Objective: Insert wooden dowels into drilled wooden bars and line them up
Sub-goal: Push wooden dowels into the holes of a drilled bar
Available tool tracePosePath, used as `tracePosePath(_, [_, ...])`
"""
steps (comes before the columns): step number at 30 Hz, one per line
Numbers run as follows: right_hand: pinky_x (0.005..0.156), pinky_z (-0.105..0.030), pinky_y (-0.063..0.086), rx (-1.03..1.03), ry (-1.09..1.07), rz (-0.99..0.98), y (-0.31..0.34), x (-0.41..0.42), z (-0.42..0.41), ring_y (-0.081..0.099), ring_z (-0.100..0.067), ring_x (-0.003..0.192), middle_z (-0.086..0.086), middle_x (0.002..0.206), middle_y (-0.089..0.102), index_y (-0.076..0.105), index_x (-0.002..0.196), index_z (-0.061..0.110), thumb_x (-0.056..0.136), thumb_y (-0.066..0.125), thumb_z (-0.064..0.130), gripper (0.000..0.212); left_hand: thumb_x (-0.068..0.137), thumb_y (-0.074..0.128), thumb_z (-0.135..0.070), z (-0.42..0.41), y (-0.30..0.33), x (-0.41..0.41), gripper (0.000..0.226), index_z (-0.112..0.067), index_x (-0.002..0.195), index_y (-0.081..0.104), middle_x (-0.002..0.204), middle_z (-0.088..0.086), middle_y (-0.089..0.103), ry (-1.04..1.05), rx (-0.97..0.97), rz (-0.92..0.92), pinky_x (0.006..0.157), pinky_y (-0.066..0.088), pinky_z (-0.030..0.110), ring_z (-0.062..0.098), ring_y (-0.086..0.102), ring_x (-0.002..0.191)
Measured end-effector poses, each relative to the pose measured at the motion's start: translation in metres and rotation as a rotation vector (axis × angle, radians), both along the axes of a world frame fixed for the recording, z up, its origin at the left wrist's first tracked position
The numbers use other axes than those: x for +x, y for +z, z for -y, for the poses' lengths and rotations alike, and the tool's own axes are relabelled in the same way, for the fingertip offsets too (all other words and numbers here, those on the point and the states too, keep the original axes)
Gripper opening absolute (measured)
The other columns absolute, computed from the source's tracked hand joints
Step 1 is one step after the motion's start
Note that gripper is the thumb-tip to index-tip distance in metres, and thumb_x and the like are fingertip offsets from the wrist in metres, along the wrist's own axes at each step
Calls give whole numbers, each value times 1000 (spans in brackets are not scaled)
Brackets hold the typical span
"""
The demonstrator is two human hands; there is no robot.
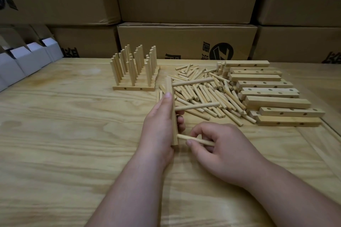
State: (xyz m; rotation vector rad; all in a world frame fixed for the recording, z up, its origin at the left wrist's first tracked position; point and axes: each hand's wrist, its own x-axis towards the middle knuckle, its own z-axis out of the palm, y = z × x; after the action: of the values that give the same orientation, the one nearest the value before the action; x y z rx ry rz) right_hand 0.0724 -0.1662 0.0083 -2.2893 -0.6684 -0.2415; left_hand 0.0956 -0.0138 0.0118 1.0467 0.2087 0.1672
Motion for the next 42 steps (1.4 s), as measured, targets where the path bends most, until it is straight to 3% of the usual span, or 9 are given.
tracePosePath(7, [70, -32, 55, 45, 69, -19, 1, 2, 4, 68, 0, 81, 24, 83, 72, 77, 88, 31, 83, 61, 52, 27, 101, 57, -40, 3, 0, -3, 31, -28, 85, 80, 79, 0, 69, -172, 39, 61, 65, 58, 32, 17, 68, 72])
tracePosePath(12, [72, -4, 43, 68, 119, -18, 0, 2, 6, 66, 12, 87, 35, 91, 69, 80, 87, 25, 85, 70, 31, 12, 102, 56, -39, 4, -1, -4, 28, -30, 91, 81, 90, 5, 74, -233, 61, 68, 70, 60, 33, 19, 70, 78])
tracePosePath(14, [71, -7, 44, 54, 111, -30, 1, 1, 5, 66, 10, 85, 35, 91, 69, 80, 89, 25, 86, 68, 34, 15, 102, 56, -39, 4, -3, -3, 26, -29, 98, 80, 93, 5, 76, -229, 77, 74, 72, 60, 34, 19, 71, 79])
tracePosePath(17, [69, -27, 52, -17, 73, -14, 4, -4, 0, 67, 1, 78, 26, 83, 71, 78, 89, 28, 88, 61, 42, 23, 103, 53, -42, 5, -6, -1, 28, -26, 118, 71, 104, 4, 78, -203, 161, 96, 79, 59, 36, 15, 72, 81])
tracePosePath(19, [67, -32, 52, -40, 53, -9, 6, -6, -2, 65, -2, 74, 24, 78, 70, 77, 87, 28, 87, 58, 44, 25, 103, 52, -45, 5, -7, -1, 32, -26, 124, 66, 108, 3, 78, -192, 197, 112, 82, 58, 35, 14, 72, 83])
tracePosePath(28, [65, -36, 49, -52, 0, -33, 6, -6, -5, 61, -8, 68, 10, 69, 69, 76, 87, 30, 92, 63, 40, 17, 103, 53, -40, 8, -9, 0, 35, -21, 132, 60, 107, 0, 78, -142, 239, 150, 82, 59, 30, 18, 75, 100])
tracePosePath(32, [66, -30, 49, -6, 29, -121, 7, -5, 0, 63, -5, 71, 13, 70, 70, 77, 82, 28, 91, 66, 36, 16, 103, 52, -41, 6, -9, -1, 38, -19, 134, 57, 110, 3, 78, -207, 201, 151, 88, 59, 36, 23, 75, 103])
tracePosePath(36, [66, -26, 50, 62, 40, -202, 7, -4, 3, 66, -2, 72, 17, 74, 72, 79, 84, 32, 90, 69, 35, 12, 101, 54, -43, 5, -8, -2, 46, -10, 133, 57, 112, 7, 77, -237, 121, 149, 82, 61, 33, 27, 74, 104])
tracePosePath(42, [66, -18, 49, 117, 39, -229, 6, -4, 6, 66, 3, 75, 21, 75, 73, 79, 82, 36, 86, 70, 39, 11, 99, 56, -43, 7, -8, -3, 39, -15, 126, 61, 112, 10, 77, -255, 54, 160, 79, 61, 34, 29, 75, 103])
